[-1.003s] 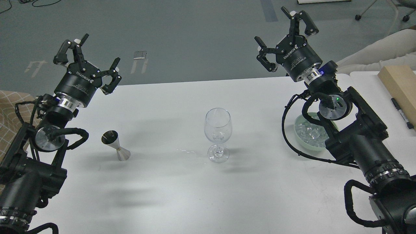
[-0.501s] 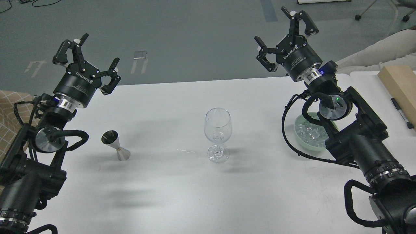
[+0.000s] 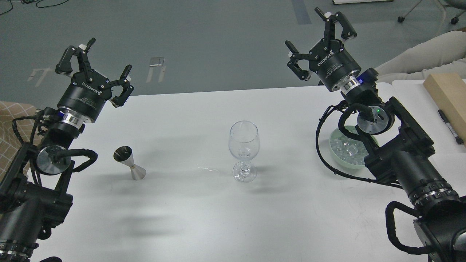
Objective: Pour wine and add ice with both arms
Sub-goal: 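Lower the left gripper toward the metal jigger beside the wine glass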
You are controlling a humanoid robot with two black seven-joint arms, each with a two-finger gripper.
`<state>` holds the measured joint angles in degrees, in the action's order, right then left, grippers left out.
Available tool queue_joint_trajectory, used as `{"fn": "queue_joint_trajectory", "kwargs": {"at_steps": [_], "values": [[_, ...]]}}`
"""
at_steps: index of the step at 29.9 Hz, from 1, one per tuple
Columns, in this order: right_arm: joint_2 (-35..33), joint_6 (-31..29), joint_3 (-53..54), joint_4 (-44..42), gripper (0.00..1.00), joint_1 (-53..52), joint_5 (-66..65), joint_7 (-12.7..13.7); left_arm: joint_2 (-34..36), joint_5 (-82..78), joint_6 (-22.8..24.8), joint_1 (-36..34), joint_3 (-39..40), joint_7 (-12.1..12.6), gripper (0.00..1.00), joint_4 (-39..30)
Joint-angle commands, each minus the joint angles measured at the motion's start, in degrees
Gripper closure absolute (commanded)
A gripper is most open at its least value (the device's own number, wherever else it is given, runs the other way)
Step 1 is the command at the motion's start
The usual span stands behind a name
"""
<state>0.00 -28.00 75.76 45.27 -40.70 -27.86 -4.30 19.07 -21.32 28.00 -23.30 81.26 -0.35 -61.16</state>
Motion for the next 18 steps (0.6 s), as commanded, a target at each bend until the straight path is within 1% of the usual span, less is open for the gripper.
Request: {"fn": "queue_joint_trajectory", "kwargs": {"at_steps": [1, 5, 11, 16, 18], "values": [[0.0, 0.0, 0.0, 0.0, 0.01, 0.0, 0.0, -0.01, 0.09, 0.49, 0.0, 0.36, 0.74, 0.0, 0.03, -1.41], [0.0, 0.0, 0.0, 0.0, 0.01, 0.0, 0.0, -0.01, 0.79, 1.45, 0.0, 2.64, 2.67, -0.09, 0.04, -5.01], [0.0, 0.0, 0.0, 0.0, 0.01, 0.09, 0.0, -0.01, 1.49, 2.07, 0.0, 6.77, 5.13, 0.7, 0.05, -10.72], [0.0, 0.0, -0.09, 0.0, 0.01, 0.09, 0.0, -0.01, 1.58, 1.98, 0.0, 12.31, 7.77, 0.53, 0.1, -17.23], [0.0, 0.0, -0.09, 0.0, 0.01, 0.09, 0.0, -0.01, 1.67, 1.98, -1.54, 13.98, 8.47, 0.7, 0.1, -18.99]]}}
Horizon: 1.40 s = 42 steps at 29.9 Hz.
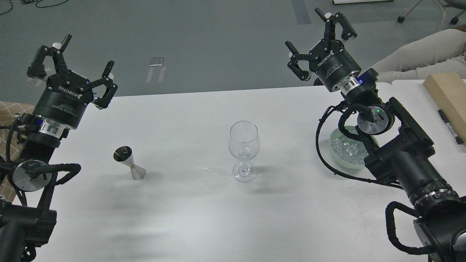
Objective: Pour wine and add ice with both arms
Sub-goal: 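Lower the left gripper toward the metal jigger beside the wine glass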
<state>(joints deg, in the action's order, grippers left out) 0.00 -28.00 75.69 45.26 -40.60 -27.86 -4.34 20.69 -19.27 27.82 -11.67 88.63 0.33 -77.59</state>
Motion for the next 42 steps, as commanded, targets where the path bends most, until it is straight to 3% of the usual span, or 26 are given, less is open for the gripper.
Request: {"fn": "queue_joint_trajectory", "kwargs": {"at_steps": [1, 7, 11, 14, 28, 42], "values": [[0.0, 0.0, -0.01, 0.01, 0.01, 0.0, 0.0, 0.03, 0.23, -0.07, -1.71, 2.87, 1.37, 0.02, 0.1, -3.0], [0.0, 0.0, -0.1, 0.01, 0.01, 0.0, 0.0, 0.03, 0.41, 0.54, -1.71, 6.74, 2.86, 0.55, 0.09, -4.84], [0.0, 0.0, -0.1, 0.01, 0.01, 0.0, 0.0, -0.06, 0.32, 7.64, -2.15, 9.46, 2.86, 3.96, 0.09, -7.74], [0.0, 0.0, -0.1, 0.01, 0.01, 0.0, 0.0, 0.03, 0.32, 11.34, -2.42, 11.22, 3.04, 5.12, 0.09, -9.24], [0.0, 0.0, -0.19, -0.08, 0.01, 0.78, 0.0, 0.03, -1.7, 18.56, -4.0, 28.79, 4.97, 5.12, 0.09, -20.4], [0.0, 0.0, -0.19, -0.17, 0.01, 0.79, 0.0, 0.03, -6.71, 21.2, -5.4, 37.42, 4.53, 5.21, 0.09, -21.28]]}}
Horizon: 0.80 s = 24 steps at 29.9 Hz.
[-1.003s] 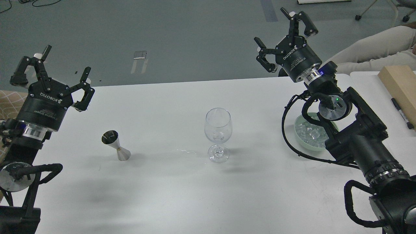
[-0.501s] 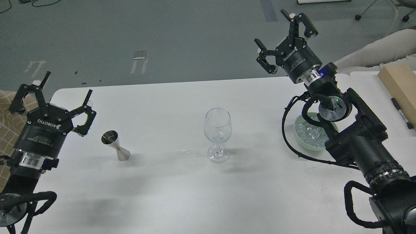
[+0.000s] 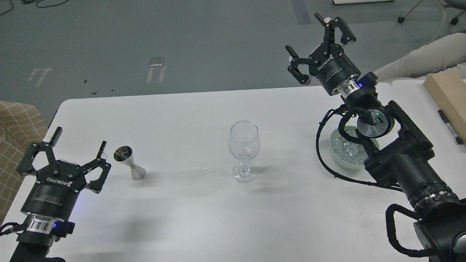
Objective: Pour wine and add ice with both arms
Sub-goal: 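Lower the left gripper toward the metal jigger beside the wine glass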
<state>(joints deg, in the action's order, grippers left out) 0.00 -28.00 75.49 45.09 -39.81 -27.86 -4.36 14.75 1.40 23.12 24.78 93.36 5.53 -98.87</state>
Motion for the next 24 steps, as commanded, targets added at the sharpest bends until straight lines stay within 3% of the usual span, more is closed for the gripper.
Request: {"fn": "queue_joint_trajectory", "kwargs": {"at_steps": [1, 16, 24], "values": [[0.0, 0.0, 0.01, -0.01, 0.01, 0.0, 0.0, -0.03, -0.95, 0.71, -0.71, 1.15, -0.29, 0.01, 0.09, -0.01], [0.0, 0.0, 0.01, -0.01, 0.01, 0.08, 0.0, -0.03, -7.72, 0.97, -1.32, 4.22, -2.66, 1.15, 0.09, 0.52], [0.0, 0.0, 0.1, 0.08, 0.01, 0.44, 0.0, -0.03, -8.94, 0.97, -6.42, 4.05, -3.89, 1.15, 0.09, 0.7]]}}
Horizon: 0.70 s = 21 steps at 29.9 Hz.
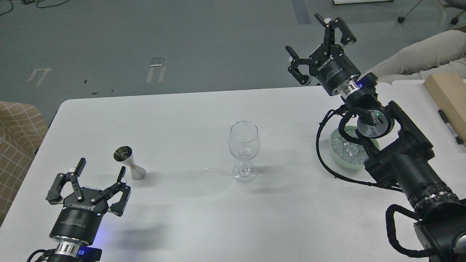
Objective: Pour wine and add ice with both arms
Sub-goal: 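Lower the left gripper toward the metal jigger beside the wine glass, then position the open left gripper around the metal jigger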
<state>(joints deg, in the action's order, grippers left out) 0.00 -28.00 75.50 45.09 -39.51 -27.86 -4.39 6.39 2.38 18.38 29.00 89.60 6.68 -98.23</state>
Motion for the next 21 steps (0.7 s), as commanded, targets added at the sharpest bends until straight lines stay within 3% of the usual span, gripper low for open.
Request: {"fn": "queue_joint_trajectory", "kwargs": {"at_steps": [1, 9, 14, 21], "values": [[0.0, 0.0, 0.08, 0.09, 0.01, 0.13, 0.0, 0.0, -1.29, 0.08, -2.72, -0.17, -0.22, 0.09, 0.09, 0.06], [0.0, 0.0, 0.08, 0.0, 0.01, 0.13, 0.0, 0.0, -3.49, 1.49, -5.98, -0.26, -0.13, 0.44, 0.06, 0.06], [0.0, 0.0, 0.08, 0.0, 0.01, 0.13, 0.0, 0.0, -6.13, 2.81, -7.21, -0.88, -0.13, 3.34, 0.06, 0.15], [0.0, 0.0, 0.08, 0.09, 0.01, 0.22, 0.0, 0.0, -6.39, 2.81, -7.39, -0.96, -0.13, 3.87, 0.05, 0.32]]}}
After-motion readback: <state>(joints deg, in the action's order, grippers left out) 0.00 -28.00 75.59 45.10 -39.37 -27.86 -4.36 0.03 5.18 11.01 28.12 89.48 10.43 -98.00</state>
